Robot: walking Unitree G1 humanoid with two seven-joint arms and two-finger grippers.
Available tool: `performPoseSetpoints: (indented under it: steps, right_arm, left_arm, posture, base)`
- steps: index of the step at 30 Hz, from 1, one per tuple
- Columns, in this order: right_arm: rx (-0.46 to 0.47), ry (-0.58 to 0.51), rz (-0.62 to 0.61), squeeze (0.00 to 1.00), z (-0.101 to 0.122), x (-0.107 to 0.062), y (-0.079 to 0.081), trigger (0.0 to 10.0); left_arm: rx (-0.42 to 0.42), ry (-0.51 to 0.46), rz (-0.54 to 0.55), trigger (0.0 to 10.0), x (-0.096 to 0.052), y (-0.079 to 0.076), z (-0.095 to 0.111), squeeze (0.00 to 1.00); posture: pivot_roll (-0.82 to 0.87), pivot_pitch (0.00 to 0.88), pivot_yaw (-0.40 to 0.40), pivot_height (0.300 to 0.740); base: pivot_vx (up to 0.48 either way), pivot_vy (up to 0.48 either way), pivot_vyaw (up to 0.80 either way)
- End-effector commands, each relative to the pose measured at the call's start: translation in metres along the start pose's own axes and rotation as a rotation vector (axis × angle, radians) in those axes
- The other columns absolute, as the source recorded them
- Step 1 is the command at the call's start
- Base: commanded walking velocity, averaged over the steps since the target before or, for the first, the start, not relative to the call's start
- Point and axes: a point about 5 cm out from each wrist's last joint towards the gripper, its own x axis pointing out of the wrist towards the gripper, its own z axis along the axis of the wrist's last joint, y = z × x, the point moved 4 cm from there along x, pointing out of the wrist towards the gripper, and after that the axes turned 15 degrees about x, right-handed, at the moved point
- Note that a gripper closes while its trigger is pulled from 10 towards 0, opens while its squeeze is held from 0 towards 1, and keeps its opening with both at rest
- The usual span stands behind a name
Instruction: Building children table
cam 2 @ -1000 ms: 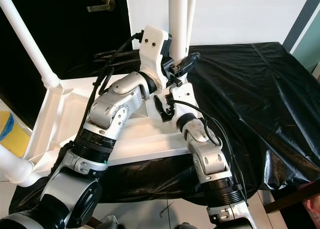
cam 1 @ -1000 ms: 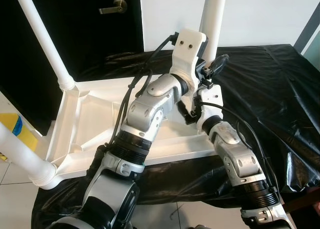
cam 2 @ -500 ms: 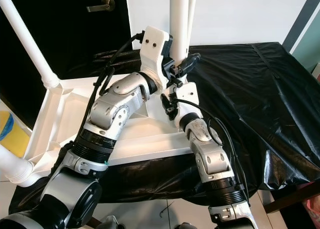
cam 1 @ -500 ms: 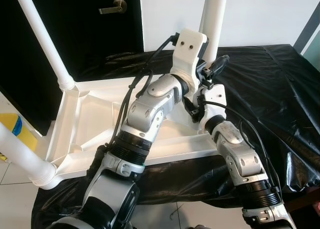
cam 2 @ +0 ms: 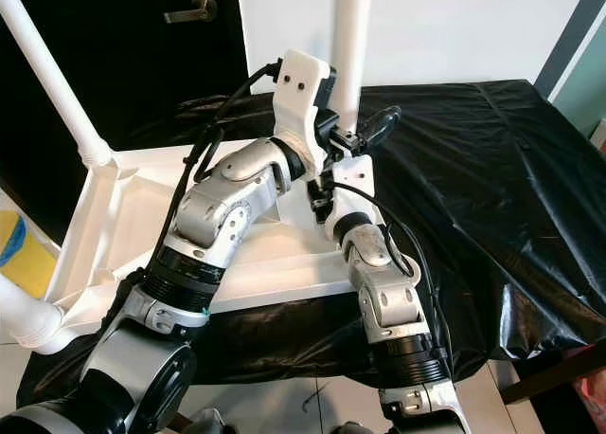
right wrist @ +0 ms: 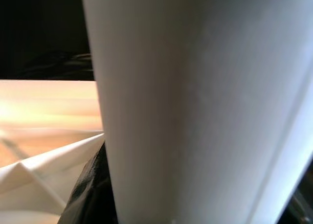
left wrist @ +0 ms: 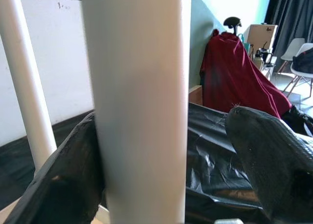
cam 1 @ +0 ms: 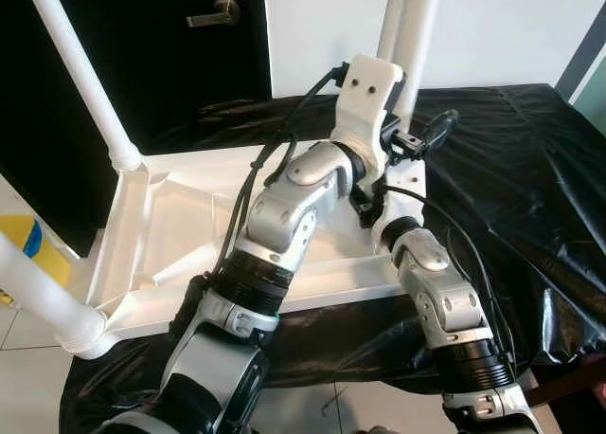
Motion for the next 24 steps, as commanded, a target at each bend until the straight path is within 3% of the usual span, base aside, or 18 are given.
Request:
performPoseSetpoints:
  steps: [1,8,10,14,24]
  right_arm:
    - [0.006,-0.008,-0.051,0.0,0.002,0.001,-0.009,10.0]
    - [0.013,-0.038,-0.133,0.0,0.006,-0.001,-0.026,10.0]
    - [0.008,-0.066,-0.207,0.0,0.008,-0.005,-0.041,10.0]
    - [0.009,-0.102,-0.255,0.0,0.012,-0.011,-0.053,10.0]
    - [-0.021,-0.162,-0.248,0.0,0.018,-0.022,-0.06,10.0]
  left_arm:
    - [0.049,-0.04,0.018,10.0,-0.001,0.002,0.01,0.0]
    - [0.096,-0.043,0.108,10.0,-0.01,0.017,0.007,0.0]
    - [0.111,-0.028,0.154,10.0,-0.02,0.027,-0.001,0.0]
    - [0.081,-0.024,0.195,10.0,-0.031,0.034,-0.007,0.0]
    - [0.098,0.01,0.247,10.0,-0.052,0.04,-0.026,0.0]
  posture:
    - [-0.03,0.0,0.009,0.74]
    - [-0.02,0.0,0.01,0.74]
    - [-0.02,0.0,0.011,0.74]
    - [-0.02,0.0,0.012,0.74]
    - [-0.02,0.0,0.007,0.74]
  base:
    - [0.0,0.0,0.0]
    - [0.0,0.0,0.0]
    - [0.0,0.0,0.0]
    - [0.0,0.0,0.0]
    - [0.0,0.0,0.0]
